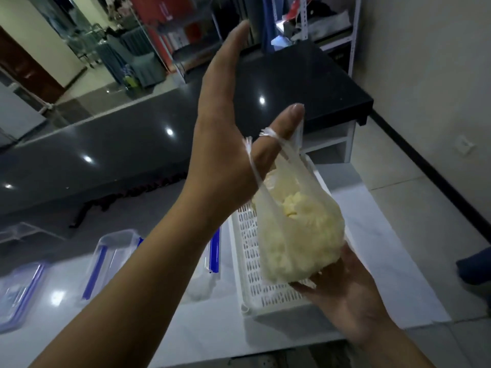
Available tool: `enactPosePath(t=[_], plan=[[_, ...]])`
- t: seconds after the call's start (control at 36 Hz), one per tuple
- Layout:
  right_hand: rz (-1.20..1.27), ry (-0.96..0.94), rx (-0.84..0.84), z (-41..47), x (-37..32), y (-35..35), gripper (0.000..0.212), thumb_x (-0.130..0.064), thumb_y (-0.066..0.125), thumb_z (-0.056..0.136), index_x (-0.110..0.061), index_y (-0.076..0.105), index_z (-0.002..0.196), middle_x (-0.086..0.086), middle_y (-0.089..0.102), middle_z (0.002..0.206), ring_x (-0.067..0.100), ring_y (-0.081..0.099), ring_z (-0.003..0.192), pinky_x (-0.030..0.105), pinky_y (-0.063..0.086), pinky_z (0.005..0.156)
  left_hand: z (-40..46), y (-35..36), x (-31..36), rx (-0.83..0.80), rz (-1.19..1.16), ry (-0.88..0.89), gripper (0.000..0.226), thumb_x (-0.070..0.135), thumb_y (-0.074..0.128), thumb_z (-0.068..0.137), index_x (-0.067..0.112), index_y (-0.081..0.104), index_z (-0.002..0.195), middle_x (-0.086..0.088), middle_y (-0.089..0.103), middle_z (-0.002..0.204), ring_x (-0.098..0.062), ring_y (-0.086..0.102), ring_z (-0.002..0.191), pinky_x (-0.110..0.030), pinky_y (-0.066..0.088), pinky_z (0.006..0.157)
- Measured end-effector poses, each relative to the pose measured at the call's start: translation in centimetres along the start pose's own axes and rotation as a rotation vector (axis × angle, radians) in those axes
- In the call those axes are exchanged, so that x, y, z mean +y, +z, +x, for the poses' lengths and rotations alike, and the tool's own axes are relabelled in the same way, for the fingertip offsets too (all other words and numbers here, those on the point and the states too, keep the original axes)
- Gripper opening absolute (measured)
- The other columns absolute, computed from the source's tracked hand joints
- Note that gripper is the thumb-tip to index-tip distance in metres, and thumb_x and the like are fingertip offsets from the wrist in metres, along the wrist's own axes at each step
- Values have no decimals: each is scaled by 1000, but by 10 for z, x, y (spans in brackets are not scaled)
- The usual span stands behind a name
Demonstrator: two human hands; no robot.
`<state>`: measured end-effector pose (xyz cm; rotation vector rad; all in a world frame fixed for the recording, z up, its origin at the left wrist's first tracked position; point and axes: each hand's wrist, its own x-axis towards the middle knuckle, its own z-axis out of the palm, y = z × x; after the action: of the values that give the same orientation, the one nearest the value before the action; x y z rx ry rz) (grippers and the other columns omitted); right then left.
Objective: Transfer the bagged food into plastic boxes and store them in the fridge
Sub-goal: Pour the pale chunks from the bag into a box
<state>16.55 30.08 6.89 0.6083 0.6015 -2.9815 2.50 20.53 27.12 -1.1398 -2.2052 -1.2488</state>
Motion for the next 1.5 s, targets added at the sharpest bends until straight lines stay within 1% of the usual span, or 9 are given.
enactPosePath(t=[0.14,0.28,0.42,0.58,0.81,1.0,1.17,1.42,1.5], plan=[[103,50,-214,18,29,21,80,-42,90,62,-13,63,132,18,56,142,40,53,130,62,40,106,-9,-40,-16,31,83,49,81,24,72,91,-4,26,152,-17,29,159,-29,26,150,-51,28,120],[9,-21,11,28,58,46,93,-28,100,45,-14,65,130,15,68,127,35,68,111,51,59,76,-26,-93,-56,97,125,34,79,24,71,92,-4,27,151,-20,31,157,-33,28,148,-55,29,118],[-347,-166,169,32,70,60,57,-24,74,69,-26,66,126,10,71,122,31,70,107,51,58,82,-55,-129,-112,160,162,-16,76,27,70,93,0,30,152,-21,31,157,-33,27,149,-57,28,117],[-635,-383,320,33,70,71,57,-27,81,63,-32,68,118,0,74,113,24,73,99,42,60,71,-111,-147,-195,119,320,-193,80,36,70,89,23,28,156,-12,20,164,-29,20,150,-60,24,118],[-886,-560,357,48,93,89,59,-31,89,59,-31,69,115,-1,75,108,21,74,93,37,61,66,-180,-149,-271,-45,411,-383,79,33,71,89,19,30,156,-16,17,165,-33,16,152,-47,6,122],[-939,-622,407,73,118,95,44,-14,84,74,-33,72,112,-4,76,105,17,75,90,33,60,65,-188,-156,-299,-10,374,-450,76,33,65,93,23,26,157,-12,13,166,-30,11,153,-48,6,124],[-947,-596,502,89,116,102,42,-2,79,77,-44,78,84,-9,78,92,17,75,85,30,60,61,-182,-150,-309,1,324,-456,67,31,57,98,24,25,157,-9,13,167,-27,11,154,-46,5,125],[-840,-607,537,98,113,102,43,5,78,73,-21,73,106,-1,78,92,17,76,81,26,58,56,-177,-148,-329,-48,290,-405,70,35,58,96,26,25,157,-9,15,166,-29,13,153,-49,8,123],[-865,-623,533,102,108,108,45,3,79,74,-12,72,115,4,78,99,22,75,89,35,61,67,-178,-147,-331,-26,245,-421,68,35,58,97,27,26,156,-9,17,166,-29,14,152,-50,9,123]])
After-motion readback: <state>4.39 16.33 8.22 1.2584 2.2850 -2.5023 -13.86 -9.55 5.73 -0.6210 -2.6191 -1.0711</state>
